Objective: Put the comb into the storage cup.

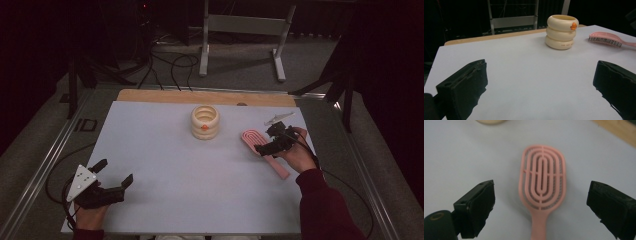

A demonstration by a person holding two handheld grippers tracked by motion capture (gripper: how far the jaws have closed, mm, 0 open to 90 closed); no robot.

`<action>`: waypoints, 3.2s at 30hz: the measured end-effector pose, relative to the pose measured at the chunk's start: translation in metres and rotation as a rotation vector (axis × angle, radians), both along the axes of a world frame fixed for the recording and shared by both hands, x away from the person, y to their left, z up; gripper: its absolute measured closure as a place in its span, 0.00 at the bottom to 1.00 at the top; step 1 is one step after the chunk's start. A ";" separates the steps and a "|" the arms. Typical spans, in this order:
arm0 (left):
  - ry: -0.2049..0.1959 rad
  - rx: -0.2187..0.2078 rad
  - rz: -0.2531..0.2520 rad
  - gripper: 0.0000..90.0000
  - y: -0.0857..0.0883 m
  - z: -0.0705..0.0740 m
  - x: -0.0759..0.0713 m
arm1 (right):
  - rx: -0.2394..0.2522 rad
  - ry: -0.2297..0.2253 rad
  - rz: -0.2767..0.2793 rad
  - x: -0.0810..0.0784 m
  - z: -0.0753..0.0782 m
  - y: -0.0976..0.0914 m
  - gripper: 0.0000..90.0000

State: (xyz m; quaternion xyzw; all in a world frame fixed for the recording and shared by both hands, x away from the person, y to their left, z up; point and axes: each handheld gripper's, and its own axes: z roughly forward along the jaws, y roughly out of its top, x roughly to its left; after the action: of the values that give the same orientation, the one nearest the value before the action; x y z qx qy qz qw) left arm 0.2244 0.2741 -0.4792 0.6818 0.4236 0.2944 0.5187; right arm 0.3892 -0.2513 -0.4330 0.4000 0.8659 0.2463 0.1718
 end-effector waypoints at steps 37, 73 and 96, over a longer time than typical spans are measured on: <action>0.004 0.003 -0.001 0.00 0.000 -0.001 0.000 | -0.121 0.285 -0.040 0.020 -0.063 -0.016 0.25; 0.012 0.005 -0.007 0.00 -0.002 -0.002 0.001 | -0.091 0.350 -0.016 0.018 -0.060 -0.017 0.77; 0.016 0.001 -0.005 0.00 -0.002 -0.002 0.001 | -0.095 0.326 -0.009 0.013 -0.060 -0.015 0.78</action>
State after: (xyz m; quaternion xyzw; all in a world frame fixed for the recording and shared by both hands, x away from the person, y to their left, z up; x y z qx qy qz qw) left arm 0.2258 0.2726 -0.4815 0.6854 0.4261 0.2879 0.5155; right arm 0.4019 -0.2667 -0.4929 0.4301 0.8911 0.1361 0.0491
